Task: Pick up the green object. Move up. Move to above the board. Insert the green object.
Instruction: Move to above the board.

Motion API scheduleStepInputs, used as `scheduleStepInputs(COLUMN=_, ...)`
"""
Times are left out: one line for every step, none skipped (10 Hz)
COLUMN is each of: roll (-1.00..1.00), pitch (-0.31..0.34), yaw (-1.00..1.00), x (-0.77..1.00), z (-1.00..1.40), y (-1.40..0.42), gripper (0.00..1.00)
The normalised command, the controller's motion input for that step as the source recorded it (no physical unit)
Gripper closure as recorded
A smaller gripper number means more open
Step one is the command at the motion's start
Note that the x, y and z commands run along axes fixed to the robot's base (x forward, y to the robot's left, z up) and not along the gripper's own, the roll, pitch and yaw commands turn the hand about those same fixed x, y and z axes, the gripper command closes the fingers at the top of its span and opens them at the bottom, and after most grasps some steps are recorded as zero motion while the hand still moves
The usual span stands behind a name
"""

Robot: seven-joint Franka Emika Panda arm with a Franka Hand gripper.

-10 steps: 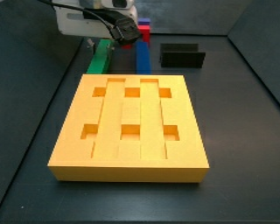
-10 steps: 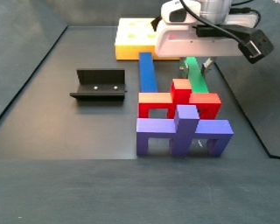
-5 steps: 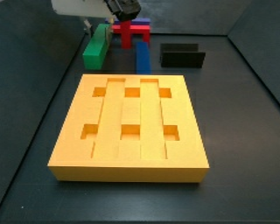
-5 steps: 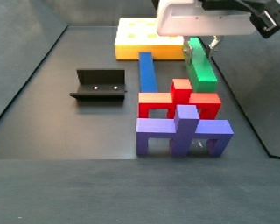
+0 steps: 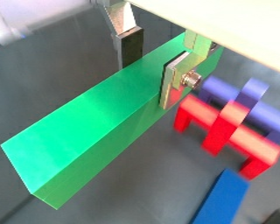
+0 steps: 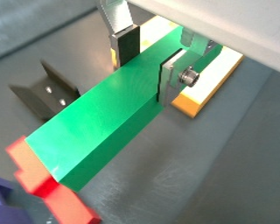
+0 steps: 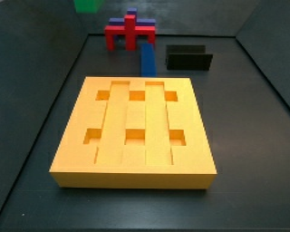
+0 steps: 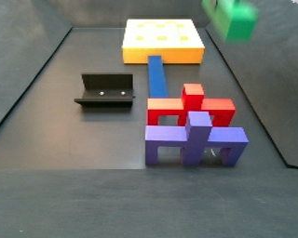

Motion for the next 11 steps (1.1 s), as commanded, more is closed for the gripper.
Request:
scheduleStepInputs(roll=0.02, pitch=0.065, yaw=0.0, x=0.0, z=1.4, y=0.0, gripper=1.0)
scheduleStepInputs(roll=0.01, pitch=0.055, yaw=0.0, x=0.02, z=0.52, y=0.0, gripper=1.0)
scheduleStepInputs(roll=0.01, pitch=0.053, yaw=0.0, x=0.03, z=0.2, y=0.0, gripper=1.0)
scheduleStepInputs(roll=-0.02, pitch=0.09, yaw=0.04, x=0.66, z=0.23, y=-1.4, gripper=1.0)
scheduleStepInputs(roll=-0.02, pitch=0.095, yaw=0.04, x=0.65, z=0.22, y=-1.4, gripper=1.0)
scheduleStepInputs(roll=0.06, pitch=0.159, yaw=0.04, x=0.69, z=0.21, y=-1.4, gripper=1.0)
scheduleStepInputs(roll=-0.02, pitch=0.182, yaw=0.01, x=0.73, z=0.23, y=-1.4, gripper=1.0)
scheduleStepInputs(roll=0.0, pitch=0.183, yaw=0.01, x=0.73, z=0.24, y=-1.4, gripper=1.0)
scheduleStepInputs(roll=0.0, pitch=0.16, yaw=0.01, x=0.74, z=0.24, y=-1.4, gripper=1.0)
scheduleStepInputs(roll=0.01, pitch=0.159, yaw=0.01, x=0.79, z=0.24, y=-1.4, gripper=1.0)
scheduleStepInputs(roll=0.02, pitch=0.164, yaw=0.01, x=0.49, z=0.15, y=-0.84, gripper=1.0)
